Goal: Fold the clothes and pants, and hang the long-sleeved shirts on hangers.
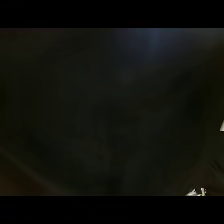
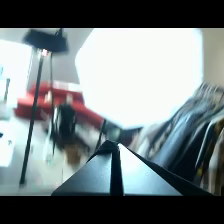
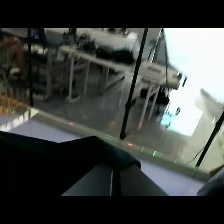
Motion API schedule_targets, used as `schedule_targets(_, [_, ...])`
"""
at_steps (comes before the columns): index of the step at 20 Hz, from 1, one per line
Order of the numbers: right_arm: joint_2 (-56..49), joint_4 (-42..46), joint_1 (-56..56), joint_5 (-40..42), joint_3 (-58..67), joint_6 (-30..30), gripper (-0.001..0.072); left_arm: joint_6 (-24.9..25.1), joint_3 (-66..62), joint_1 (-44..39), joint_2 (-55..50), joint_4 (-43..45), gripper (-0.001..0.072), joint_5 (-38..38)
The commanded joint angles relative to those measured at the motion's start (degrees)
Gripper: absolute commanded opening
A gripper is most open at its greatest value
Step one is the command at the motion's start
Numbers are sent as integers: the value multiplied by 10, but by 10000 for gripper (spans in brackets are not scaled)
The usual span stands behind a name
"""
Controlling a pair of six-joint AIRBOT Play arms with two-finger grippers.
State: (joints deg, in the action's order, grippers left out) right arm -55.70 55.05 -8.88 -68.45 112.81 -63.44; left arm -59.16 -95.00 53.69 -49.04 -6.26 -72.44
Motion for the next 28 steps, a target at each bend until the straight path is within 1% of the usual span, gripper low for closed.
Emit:
schedule_targets(1, [-128, -23, 2, -69, -63, -31, 21, 2, 140, -181, -21, 266, 3, 37])
schedule_targets(2, [-169, -22, 8, -53, -100, -31, 21, 13, 201, -237, -36, 311, 3, 93])
schedule_targets(3, [-207, -20, 16, -23, -135, -30, 22, 24, 261, -293, -61, 344, 3, 172])
schedule_targets(4, [-250, -15, 27, 19, -168, -26, 22, 37, 309, -336, -97, 360, 3, 259])
schedule_targets(5, [-290, -5, 37, 63, -191, -19, 22, 46, 336, -363, -142, 363, 2, 329])
schedule_targets(6, [-335, -2, 47, 117, -206, -14, 22, 48, 343, -379, -196, 363, 3, 383])
schedule_targets(7, [-377, -2, 54, 166, -210, -14, 22, 48, 334, -384, -259, 363, 3, 419])
schedule_targets(8, [-418, -4, 64, 217, -208, -14, 22, 53, 313, -383, -316, 363, 4, 424])
schedule_targets(9, [-449, -10, 72, 259, -208, -14, 21, 57, 283, -379, -371, 363, 4, 410])
schedule_targets(10, [-475, -15, 81, 291, -208, -14, 21, 56, 251, -374, -412, 363, 3, 376])
schedule_targets(11, [-490, -16, 89, 303, -208, -14, 21, 56, 219, -372, -443, 363, 3, 332])
schedule_targets(13, [-499, -5, 100, 288, -208, -14, 21, 40, 182, -362, -464, 363, 2, 262])
schedule_targets(14, [-497, 7, 100, 259, -204, -14, 21, 37, 179, -353, -460, 363, 3, 228])
schedule_targets(15, [-494, 27, 96, 212, -195, -15, 21, 36, 179, -339, -453, 365, 3, 182])
schedule_targets(16, [-492, 45, 91, 154, -184, -16, 21, 21, 179, -323, -447, 374, 3, 129])
schedule_targets(18, [-491, 70, 73, 17, -161, -23, 22, -9, 179, -284, -443, 418, 3, -10])
schedule_targets(19, [-491, 69, 64, -27, -157, -26, 22, -27, 179, -269, -445, 451, 3, -63])
schedule_targets(20, [-491, 69, 59, -47, -157, -30, 22, -48, 180, -260, -448, 484, 3, -96])
schedule_targets(21, [-491, 69, 59, -49, -161, -30, 23, -57, 180, -257, -454, 509, 4, -108])
schedule_targets(22, [-493, 66, 61, -48, -163, -31, 41, -56, 180, -257, -461, 519, 18, -102])
schedule_targets(23, [-496, 64, 64, -41, -163, -37, 261, -56, 180, -261, -469, 517, 68, -89])
schedule_targets(24, [-497, 67, 65, -51, -163, -38, 540, -56, 180, -265, -474, 518, 373, -89])
schedule_targets(25, [-497, 80, 61, -84, -163, -47, 553, -63, 180, -265, -474, 528, 614, -102])
schedule_targets(26, [-497, 98, 50, -127, -165, -59, 471, -92, 180, -264, -472, 556, 526, -135])
schedule_targets(27, [-495, 101, 34, -172, -174, -69, 462, -118, 182, -261, -468, 600, 475, -169])
schedule_targets(28, [-488, 94, 13, -205, -199, -71, 441, -137, 198, -259, -455, 643, 475, -190])
